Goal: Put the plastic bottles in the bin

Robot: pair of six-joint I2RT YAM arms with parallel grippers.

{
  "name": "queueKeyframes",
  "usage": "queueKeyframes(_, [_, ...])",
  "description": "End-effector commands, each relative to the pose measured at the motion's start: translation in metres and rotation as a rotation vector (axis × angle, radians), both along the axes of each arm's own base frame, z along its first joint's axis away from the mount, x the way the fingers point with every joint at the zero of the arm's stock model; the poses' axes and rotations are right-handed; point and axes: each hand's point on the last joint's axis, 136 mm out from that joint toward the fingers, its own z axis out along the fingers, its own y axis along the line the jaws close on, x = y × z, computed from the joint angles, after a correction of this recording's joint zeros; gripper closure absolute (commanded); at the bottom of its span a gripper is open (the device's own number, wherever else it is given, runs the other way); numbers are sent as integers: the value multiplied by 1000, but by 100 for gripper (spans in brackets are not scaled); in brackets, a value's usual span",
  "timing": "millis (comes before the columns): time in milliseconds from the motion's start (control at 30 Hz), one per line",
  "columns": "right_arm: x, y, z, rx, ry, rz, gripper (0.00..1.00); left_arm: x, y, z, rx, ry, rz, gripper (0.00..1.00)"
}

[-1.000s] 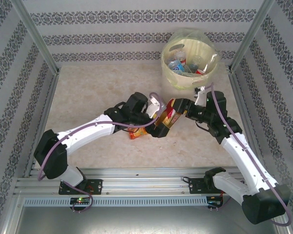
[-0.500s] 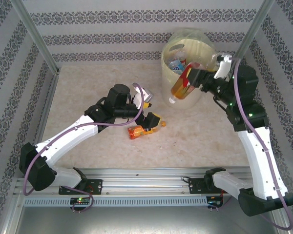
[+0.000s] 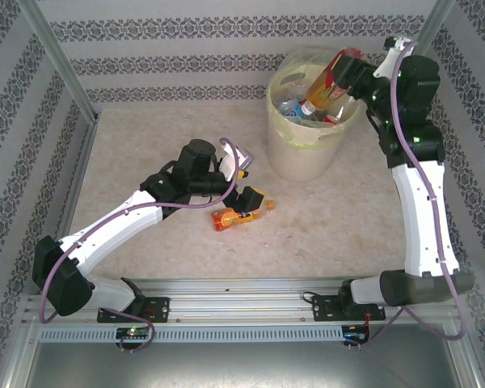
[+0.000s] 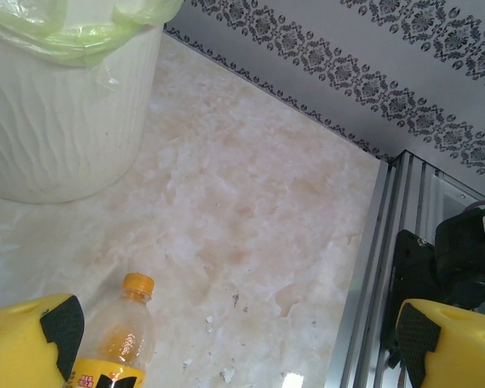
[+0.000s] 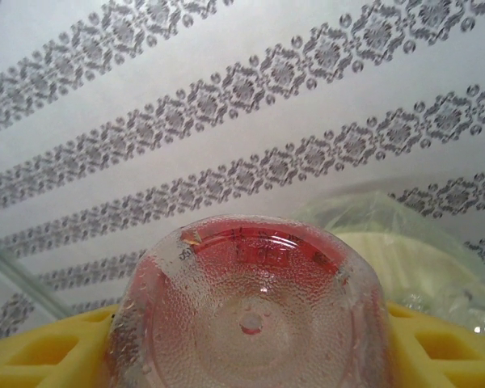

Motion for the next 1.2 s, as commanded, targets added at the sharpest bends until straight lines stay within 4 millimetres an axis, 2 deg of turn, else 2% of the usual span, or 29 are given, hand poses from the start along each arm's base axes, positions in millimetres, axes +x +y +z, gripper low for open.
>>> queueKeyframes(0, [22, -20, 11, -28, -54, -112, 40, 4, 4, -1, 21, -7, 14, 0])
queueKeyframes(133, [53, -32, -1, -58, -47, -185, 41, 3, 3, 4, -4, -26, 13, 0])
queueKeyframes(267, [81, -33, -16, -75, -25, -198, 41, 10, 7, 4, -3, -21, 66, 0])
queueKeyframes(533, [129, -18, -53, -54, 26, -152, 42, 16, 7, -2, 10, 14, 99, 0])
queueKeyframes(767, [155, -7, -78, -1, 66, -129, 43, 16, 8, -2, 15, 13, 101, 0])
queueKeyframes(1167, [178, -8, -130, 98, 217, -131, 39, 17, 7, -5, 17, 29, 108, 0])
